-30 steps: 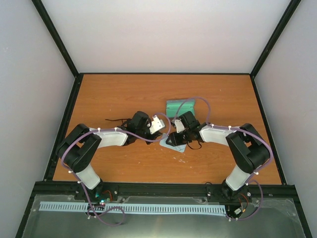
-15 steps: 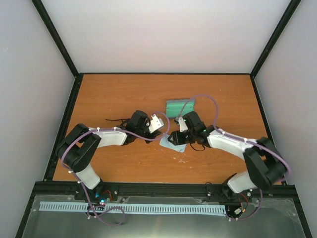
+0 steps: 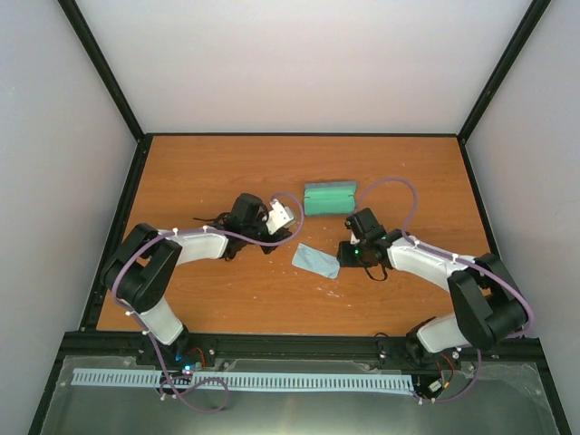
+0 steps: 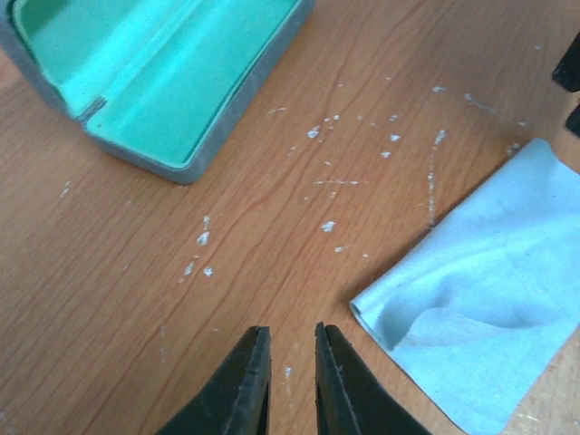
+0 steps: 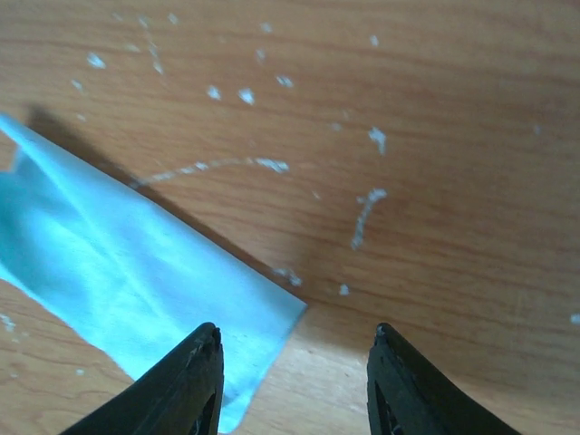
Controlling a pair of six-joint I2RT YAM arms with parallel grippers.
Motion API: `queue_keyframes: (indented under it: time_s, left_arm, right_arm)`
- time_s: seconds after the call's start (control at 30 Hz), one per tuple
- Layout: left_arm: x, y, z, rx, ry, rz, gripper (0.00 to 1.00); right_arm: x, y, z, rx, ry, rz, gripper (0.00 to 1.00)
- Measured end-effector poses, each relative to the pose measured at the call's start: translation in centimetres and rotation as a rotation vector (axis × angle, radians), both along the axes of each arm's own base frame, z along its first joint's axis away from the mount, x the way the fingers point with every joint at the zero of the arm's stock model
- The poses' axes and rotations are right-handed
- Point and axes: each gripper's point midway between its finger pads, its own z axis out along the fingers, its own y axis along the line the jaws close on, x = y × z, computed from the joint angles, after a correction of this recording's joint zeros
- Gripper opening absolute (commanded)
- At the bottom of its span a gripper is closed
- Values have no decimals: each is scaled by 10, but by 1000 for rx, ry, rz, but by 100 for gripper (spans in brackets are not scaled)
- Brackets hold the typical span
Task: Organize the sunglasses
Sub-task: Adjust the glasses cleaning cloth at the center of the board.
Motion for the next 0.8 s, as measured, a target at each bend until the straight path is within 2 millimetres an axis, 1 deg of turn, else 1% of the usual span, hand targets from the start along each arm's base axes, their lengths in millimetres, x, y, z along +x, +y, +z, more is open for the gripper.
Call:
queue_keyframes:
  time_s: [0.1, 0.23, 0.33, 0.47, 0.57, 0.67, 0.8]
  left_arm:
    - [-5, -5, 0, 7, -21, -53, 17]
    - [-11, -10, 0, 42, -80, -130, 18]
    - [-13, -11, -1, 71, -128, -183, 18]
    - [-15, -11, -3, 111, -184, -242, 18]
    - [-17, -9, -7, 146, -213, -289, 21]
    - [-20, -8, -11, 187, -256, -354, 23]
    - [-25, -9, -16, 237, -322, -447, 24]
  right_arm:
    - [-6, -5, -13, -20, 43, -19, 41]
    - [-9, -5, -22, -25, 76, -40, 40]
    - [-9, -5, -26, -25, 91, -50, 40]
    - [-7, -2, -26, -10, 89, -57, 39]
    - [-4, 1, -26, 2, 85, -60, 33]
    - [-1, 5, -26, 12, 85, -64, 25]
    - [2, 11, -28, 24, 87, -62, 15]
